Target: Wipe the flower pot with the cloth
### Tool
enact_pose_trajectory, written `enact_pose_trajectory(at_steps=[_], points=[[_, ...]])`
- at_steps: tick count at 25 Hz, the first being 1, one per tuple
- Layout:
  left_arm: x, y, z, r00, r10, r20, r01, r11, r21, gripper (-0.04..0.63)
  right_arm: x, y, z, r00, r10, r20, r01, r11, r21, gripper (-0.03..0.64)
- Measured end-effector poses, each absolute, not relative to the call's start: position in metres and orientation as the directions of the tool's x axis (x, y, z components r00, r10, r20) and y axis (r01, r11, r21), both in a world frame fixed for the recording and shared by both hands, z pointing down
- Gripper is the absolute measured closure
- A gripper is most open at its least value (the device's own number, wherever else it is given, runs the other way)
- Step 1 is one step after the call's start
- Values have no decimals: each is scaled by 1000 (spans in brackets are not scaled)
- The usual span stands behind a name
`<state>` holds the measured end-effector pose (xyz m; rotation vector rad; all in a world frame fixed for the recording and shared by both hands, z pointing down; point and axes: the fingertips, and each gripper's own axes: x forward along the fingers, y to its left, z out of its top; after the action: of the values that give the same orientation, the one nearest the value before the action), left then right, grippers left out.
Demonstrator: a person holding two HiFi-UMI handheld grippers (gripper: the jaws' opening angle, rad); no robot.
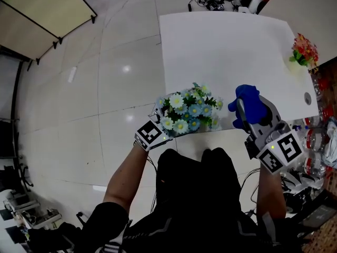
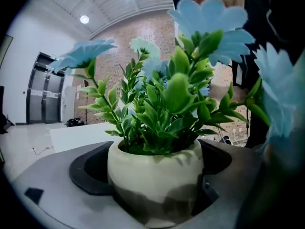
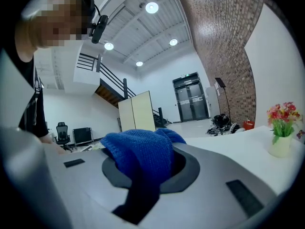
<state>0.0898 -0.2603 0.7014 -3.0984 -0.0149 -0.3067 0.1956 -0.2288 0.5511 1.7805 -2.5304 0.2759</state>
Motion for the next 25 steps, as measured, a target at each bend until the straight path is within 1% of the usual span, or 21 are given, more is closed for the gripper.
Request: enact_pose_trajectory(at_steps=[10,15,18,20,23,25], points=[[93,-255,714,981,23,193,32,-999,-43,51,198,-235,555,-339,-929,150,-937,320,-138,541],[82,-252,716,973,80,219,93,-994,-50,51,190,-247,535,-334,-931,147,-940,319,-119,541],[71,-253,718,969,61,239,72,-997,-39,51,185,-250,526,-336,-928,162,-941,323,-105,541],[58,-259,712,971,30,238,36,-999,-21,50,182,-253,518,-334,-927,170,-942,319,-108,541],[34,-269,681,977,-26,212,-37,-998,49,51,178,-258,496,-336,-926,170,-940,319,-121,541],[17,-271,651,978,-46,202,-65,-994,88,51,174,-261,475,-342,-926,159,-937,325,-127,541]])
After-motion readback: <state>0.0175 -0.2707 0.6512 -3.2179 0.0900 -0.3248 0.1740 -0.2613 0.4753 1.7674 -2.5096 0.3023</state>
